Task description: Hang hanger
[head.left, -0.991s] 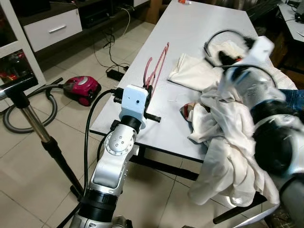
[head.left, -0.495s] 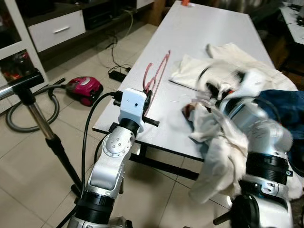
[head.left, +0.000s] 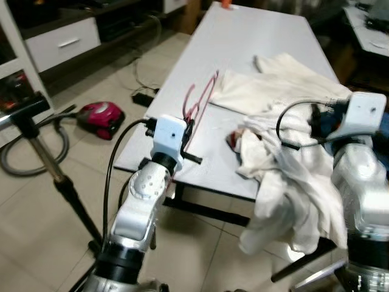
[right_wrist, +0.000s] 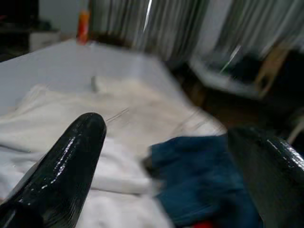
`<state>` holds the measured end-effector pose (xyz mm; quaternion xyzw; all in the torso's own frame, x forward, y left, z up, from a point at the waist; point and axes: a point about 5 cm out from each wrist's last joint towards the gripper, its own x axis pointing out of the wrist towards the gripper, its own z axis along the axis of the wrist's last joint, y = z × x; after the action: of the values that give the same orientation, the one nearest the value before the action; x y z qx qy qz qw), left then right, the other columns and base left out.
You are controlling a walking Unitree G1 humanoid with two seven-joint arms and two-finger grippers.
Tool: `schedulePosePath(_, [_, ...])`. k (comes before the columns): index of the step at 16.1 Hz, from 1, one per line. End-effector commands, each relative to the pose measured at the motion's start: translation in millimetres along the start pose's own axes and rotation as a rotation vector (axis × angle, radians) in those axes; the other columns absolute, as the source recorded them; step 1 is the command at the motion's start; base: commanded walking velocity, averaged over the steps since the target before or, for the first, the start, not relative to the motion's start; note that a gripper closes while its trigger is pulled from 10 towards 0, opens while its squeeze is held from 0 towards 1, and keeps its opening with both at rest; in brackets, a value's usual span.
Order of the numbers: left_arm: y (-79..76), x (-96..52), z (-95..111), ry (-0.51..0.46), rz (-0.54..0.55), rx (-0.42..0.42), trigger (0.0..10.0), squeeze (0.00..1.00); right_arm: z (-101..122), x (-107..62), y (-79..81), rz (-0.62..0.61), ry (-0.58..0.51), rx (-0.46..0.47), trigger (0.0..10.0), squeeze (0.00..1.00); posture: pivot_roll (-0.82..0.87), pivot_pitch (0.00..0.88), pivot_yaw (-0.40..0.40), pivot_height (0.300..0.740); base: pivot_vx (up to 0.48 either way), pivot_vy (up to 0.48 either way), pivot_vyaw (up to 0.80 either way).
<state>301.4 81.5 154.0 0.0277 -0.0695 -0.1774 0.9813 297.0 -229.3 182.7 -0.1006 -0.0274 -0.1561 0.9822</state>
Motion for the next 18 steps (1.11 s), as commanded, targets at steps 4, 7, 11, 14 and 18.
schedulePosePath(4, [17.1, -22.3, -12.1, 0.020, 0.071, -0.011, 10.0, 0.00, -10.5, -33.4, 5.8, 0.004, -0.081, -0.028, 10.0, 0.00, 0.01, 0.000, -0.008, 0.740, 0.000, 0.000, 0.00])
schedulePosePath(7, [17.9, -30.6, -24.5, 0.063, 0.042, -0.029, 10.0, 0.00, -19.0, -36.7, 30.3, 0.057, -0.161, -0.020, 10.0, 0.00, 0.02, 0.000, 0.004, 0.740, 0.000, 0.000, 0.00])
schedulePosePath(11, [18.8, -20.3, -31.1, 0.087, 0.061, -0.052, 10.0, 0.00, -41.7, -24.0, 43.8, 0.093, -0.106, -0.033, 10.0, 0.00, 0.02, 0.000, 0.009, 0.740, 0.000, 0.000, 0.00])
schedulePosePath(14, [19.9, -24.7, -39.5, 0.113, 0.049, -0.056, 10.0, 0.00, -52.9, -22.6, 46.0, 0.128, -0.069, -0.025, 10.0, 0.00, 0.02, 0.000, 0.000, 0.740, 0.000, 0.000, 0.00])
schedulePosePath(18, [14.9, -35.8, -42.9, 0.126, -0.010, -0.070, 10.0, 0.00, -64.1, -42.9, 37.4, 0.146, -0.054, -0.053, 10.0, 0.00, 0.03, 0.000, -0.013, 0.740, 0.000, 0.000, 0.00])
